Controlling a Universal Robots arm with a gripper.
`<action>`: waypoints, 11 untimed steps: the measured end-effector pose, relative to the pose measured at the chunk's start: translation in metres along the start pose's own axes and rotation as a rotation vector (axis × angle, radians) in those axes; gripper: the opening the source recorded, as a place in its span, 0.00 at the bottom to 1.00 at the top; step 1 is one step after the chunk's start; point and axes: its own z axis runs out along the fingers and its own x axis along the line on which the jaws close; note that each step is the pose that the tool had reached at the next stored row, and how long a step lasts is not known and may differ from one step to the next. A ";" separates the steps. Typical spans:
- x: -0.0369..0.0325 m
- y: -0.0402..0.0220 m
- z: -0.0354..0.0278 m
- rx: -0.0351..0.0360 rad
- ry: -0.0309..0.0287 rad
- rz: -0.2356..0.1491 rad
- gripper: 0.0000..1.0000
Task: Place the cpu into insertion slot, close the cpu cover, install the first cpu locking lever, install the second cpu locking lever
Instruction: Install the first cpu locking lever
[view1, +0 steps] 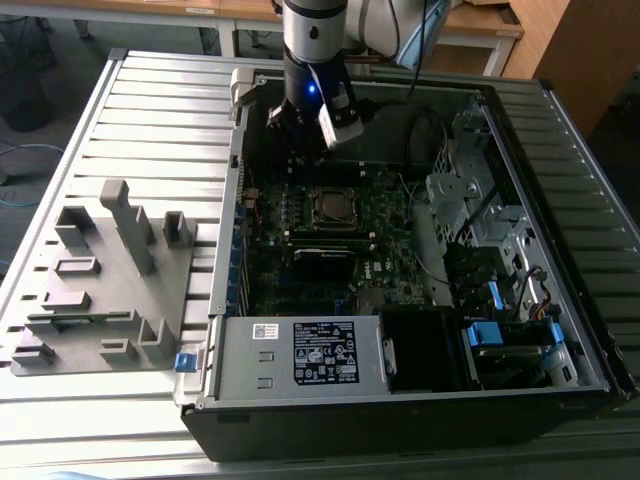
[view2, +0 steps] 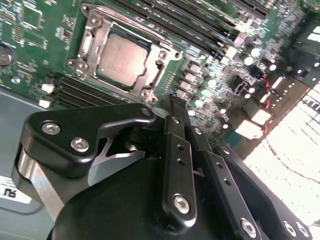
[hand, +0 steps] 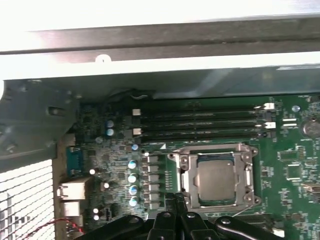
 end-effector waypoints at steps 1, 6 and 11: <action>0.0013 -0.0001 0.0000 0.0000 0.0000 0.000 0.11; 0.0076 -0.0005 0.0001 0.0000 -0.0001 0.001 0.11; 0.0097 -0.0006 0.0001 -0.0167 0.0010 0.001 0.11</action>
